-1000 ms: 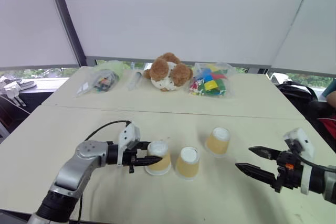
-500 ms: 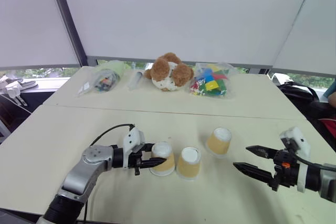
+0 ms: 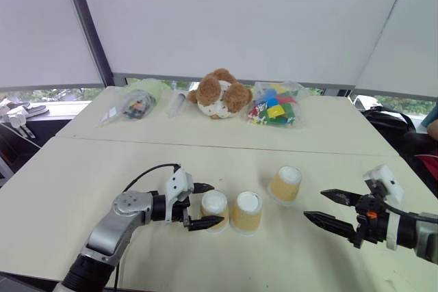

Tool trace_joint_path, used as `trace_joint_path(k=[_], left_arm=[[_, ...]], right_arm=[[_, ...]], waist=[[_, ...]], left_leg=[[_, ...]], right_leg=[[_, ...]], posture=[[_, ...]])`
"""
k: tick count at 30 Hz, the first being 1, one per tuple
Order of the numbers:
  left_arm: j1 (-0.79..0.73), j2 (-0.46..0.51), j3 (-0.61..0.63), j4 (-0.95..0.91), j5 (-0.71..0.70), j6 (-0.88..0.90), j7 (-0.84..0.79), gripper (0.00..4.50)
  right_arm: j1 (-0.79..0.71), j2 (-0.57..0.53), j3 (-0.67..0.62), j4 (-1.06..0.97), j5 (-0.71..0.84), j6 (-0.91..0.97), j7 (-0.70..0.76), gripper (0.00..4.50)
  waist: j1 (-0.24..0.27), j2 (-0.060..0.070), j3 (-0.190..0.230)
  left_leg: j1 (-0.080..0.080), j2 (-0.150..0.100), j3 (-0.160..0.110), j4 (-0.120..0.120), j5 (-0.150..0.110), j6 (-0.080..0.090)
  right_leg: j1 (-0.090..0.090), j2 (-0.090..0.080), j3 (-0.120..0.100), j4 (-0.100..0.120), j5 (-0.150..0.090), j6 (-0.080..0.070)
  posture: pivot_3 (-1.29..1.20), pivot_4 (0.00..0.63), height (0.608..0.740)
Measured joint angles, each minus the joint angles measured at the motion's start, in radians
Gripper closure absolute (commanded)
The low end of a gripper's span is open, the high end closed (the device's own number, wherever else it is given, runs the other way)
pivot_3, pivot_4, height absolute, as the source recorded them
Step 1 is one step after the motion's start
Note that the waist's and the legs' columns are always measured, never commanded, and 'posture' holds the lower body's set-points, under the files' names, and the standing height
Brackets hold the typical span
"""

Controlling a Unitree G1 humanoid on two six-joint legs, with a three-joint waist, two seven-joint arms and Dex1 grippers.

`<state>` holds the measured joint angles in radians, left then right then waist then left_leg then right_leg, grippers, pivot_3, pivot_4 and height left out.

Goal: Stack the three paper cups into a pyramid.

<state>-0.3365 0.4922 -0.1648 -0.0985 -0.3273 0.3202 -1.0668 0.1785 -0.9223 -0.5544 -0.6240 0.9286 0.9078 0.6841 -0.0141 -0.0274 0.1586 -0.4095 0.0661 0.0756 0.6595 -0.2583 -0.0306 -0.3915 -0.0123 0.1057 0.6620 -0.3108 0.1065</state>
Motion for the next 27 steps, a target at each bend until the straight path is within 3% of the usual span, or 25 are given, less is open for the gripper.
trace_joint_path(k=[8, 14, 19, 27], left_arm=[[0.009, 0.100, 0.060, -0.086, -0.061, 0.067, -0.007, 0.03], [0.015, 0.261, 0.177, -0.208, -0.196, 0.234, -0.033, 0.03], [-0.028, 0.432, 0.276, -0.273, -0.338, 0.423, -0.068, 0.03], [0.020, 0.534, 0.394, -0.350, -0.472, 0.529, -0.082, 0.03]], right_arm=[[-0.024, 0.000, 0.008, 0.024, -0.002, 0.000, 0.011, 0.00], [-0.085, 0.038, 0.038, 0.121, -0.033, -0.054, 0.021, 0.00], [-0.211, 0.102, 0.181, 0.220, -0.134, -0.146, 0.019, 0.00], [-0.334, 0.167, 0.336, 0.415, -0.317, -0.315, 0.046, 0.00]], waist=[[-0.002, 0.000, 0.000], [-0.003, 0.000, 0.000], [-0.007, -0.002, 0.002], [-0.003, -0.001, 0.003]], left_leg=[[0.000, 0.000, 0.000, 0.000, 0.000, 0.000], [0.000, 0.001, 0.000, -0.001, 0.000, 0.000], [0.000, 0.001, 0.001, -0.002, 0.000, 0.000], [0.000, 0.000, 0.002, -0.005, 0.000, 0.000]], right_leg=[[0.000, 0.000, 0.000, 0.000, 0.000, 0.000], [-0.001, 0.000, 0.000, 0.000, 0.000, 0.000], [-0.003, 0.000, 0.000, 0.000, -0.002, -0.003], [-0.005, -0.001, 0.001, 0.000, -0.001, -0.001]], posture=[[0.00, 0.150, 0.740], [0.00, 0.150, 0.740], [0.00, 0.150, 0.740], [0.00, 0.150, 0.740]])
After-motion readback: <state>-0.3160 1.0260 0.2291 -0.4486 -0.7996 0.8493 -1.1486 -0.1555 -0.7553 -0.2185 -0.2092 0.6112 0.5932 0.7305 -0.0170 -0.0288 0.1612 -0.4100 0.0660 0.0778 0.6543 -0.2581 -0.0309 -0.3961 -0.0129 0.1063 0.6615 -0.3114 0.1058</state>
